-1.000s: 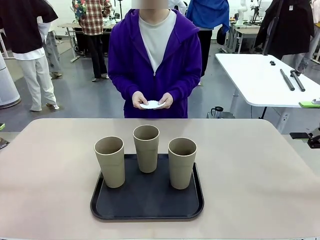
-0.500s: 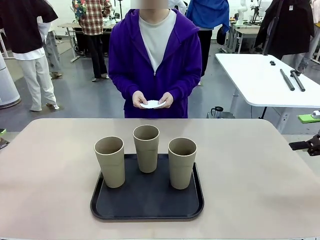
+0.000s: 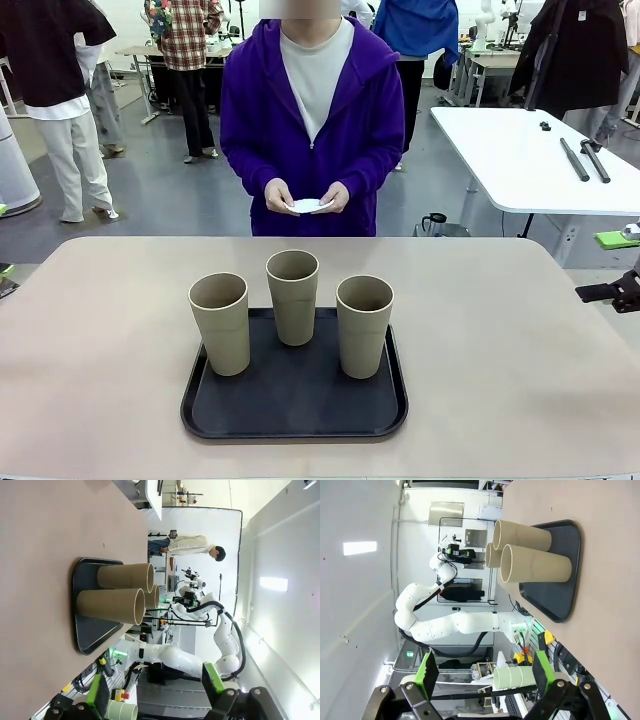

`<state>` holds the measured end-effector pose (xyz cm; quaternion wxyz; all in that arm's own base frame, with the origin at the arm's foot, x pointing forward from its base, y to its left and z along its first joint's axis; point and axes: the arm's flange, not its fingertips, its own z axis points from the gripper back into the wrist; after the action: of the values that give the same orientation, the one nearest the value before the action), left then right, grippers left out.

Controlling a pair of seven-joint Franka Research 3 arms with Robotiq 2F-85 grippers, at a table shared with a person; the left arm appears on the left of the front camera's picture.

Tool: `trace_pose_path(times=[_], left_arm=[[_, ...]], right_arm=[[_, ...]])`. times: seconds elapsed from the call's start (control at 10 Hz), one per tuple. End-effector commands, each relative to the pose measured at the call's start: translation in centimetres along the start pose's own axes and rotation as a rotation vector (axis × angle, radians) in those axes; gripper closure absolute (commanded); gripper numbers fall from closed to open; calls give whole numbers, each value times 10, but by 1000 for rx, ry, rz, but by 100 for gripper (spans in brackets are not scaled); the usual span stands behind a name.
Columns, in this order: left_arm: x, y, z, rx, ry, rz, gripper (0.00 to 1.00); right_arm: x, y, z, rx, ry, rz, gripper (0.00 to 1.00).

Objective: Place coasters on the table and set cups on them.
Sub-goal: Pick up one Reusable plastic cup and place it on a coaster set by the human.

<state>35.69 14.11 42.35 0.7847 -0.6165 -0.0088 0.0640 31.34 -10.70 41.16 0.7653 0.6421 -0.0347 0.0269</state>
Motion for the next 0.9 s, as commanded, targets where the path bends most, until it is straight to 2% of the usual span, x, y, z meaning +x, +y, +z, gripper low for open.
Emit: trace_pose_path(times=[0.0, 0.8], left_arm=[[-2, -2, 1, -22, -8, -4, 0], [-2, -2, 1, -22, -8, -4, 0]], right_arm=[[0, -1, 1, -4, -5, -5, 0], [0, -1, 1, -4, -5, -5, 0]])
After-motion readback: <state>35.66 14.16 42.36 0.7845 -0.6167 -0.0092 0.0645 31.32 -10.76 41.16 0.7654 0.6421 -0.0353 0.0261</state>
